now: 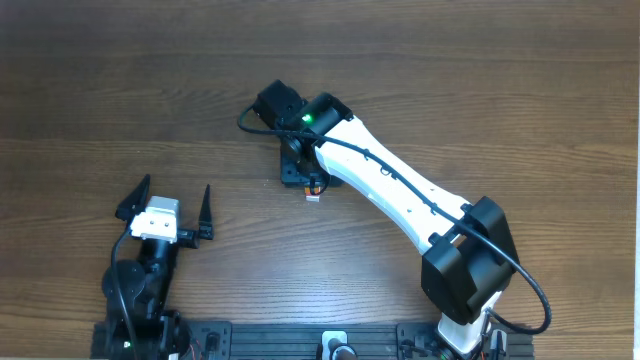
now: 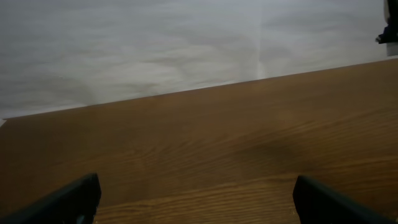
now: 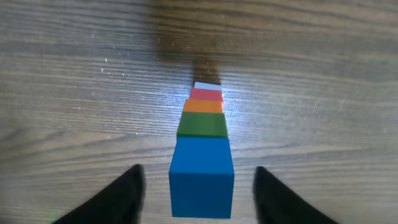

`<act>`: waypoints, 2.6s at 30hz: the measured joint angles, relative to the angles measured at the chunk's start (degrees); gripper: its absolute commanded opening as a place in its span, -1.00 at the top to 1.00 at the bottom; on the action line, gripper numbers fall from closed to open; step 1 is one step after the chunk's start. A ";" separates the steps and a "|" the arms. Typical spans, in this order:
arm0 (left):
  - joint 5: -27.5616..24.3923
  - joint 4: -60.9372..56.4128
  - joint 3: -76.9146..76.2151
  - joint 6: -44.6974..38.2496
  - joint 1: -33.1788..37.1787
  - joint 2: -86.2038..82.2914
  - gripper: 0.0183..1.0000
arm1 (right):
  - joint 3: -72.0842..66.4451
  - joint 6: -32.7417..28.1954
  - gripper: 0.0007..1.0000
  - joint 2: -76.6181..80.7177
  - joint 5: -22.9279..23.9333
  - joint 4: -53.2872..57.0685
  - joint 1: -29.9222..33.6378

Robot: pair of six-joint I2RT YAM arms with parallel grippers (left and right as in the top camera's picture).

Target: Stack Cubes

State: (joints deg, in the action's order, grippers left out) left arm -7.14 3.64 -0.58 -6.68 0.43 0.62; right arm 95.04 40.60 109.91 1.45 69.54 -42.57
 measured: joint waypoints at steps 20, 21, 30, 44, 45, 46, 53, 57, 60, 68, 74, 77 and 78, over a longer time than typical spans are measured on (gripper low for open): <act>0.02 0.00 0.00 0.00 0.00 0.00 -1.00 | 12.85 -15.91 -0.99 0.24 9.42 -5.40 14.47; 0.00 0.00 0.00 0.00 0.00 0.00 -1.00 | 12.96 -17.07 -0.99 0.20 9.86 -5.79 16.20; 0.00 0.00 0.00 0.00 0.00 0.00 -1.00 | 12.04 -26.75 -0.98 -2.10 12.55 -8.11 33.14; 0.00 0.00 0.00 0.00 0.00 0.00 -1.00 | -19.93 -34.27 -0.99 -32.13 14.03 -30.14 37.13; 0.02 0.00 0.00 0.00 0.00 0.00 -1.00 | -23.63 -34.80 -0.98 -35.17 14.01 -32.61 37.11; 0.00 0.00 0.00 0.00 0.00 0.00 -1.00 | -26.80 -35.01 -0.98 -37.86 14.01 -34.53 37.11; 0.02 0.00 0.00 0.00 0.00 -0.02 -1.00 | -49.22 -36.35 -0.99 -58.49 13.51 -47.47 37.11; 0.00 0.00 0.00 0.00 0.00 -0.04 -1.00 | -59.69 -37.00 -0.98 -70.27 11.65 -52.61 37.11; 0.00 0.00 0.00 0.00 0.00 -0.04 -1.00 | -65.99 -37.83 -0.98 -78.90 10.88 -55.06 37.11; 0.00 0.00 0.00 0.00 0.00 -0.04 -1.00 | -75.93 -39.06 -0.98 -92.59 9.31 -58.53 37.11; 0.02 0.00 0.00 0.00 0.00 -0.04 -1.00 | -80.41 -40.04 -0.98 -100.67 8.52 -58.73 37.13; 0.02 0.00 0.00 0.00 0.00 -0.04 -1.00 | -81.99 -40.85 -0.98 -103.80 8.44 -58.84 37.13; 0.02 0.00 0.00 0.00 0.00 -0.04 -1.00 | -82.55 -41.05 -0.99 -104.78 8.28 -58.84 37.13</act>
State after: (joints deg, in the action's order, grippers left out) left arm -7.11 3.64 -0.58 -6.68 0.43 0.58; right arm 12.49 -0.45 5.13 9.74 10.70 -5.43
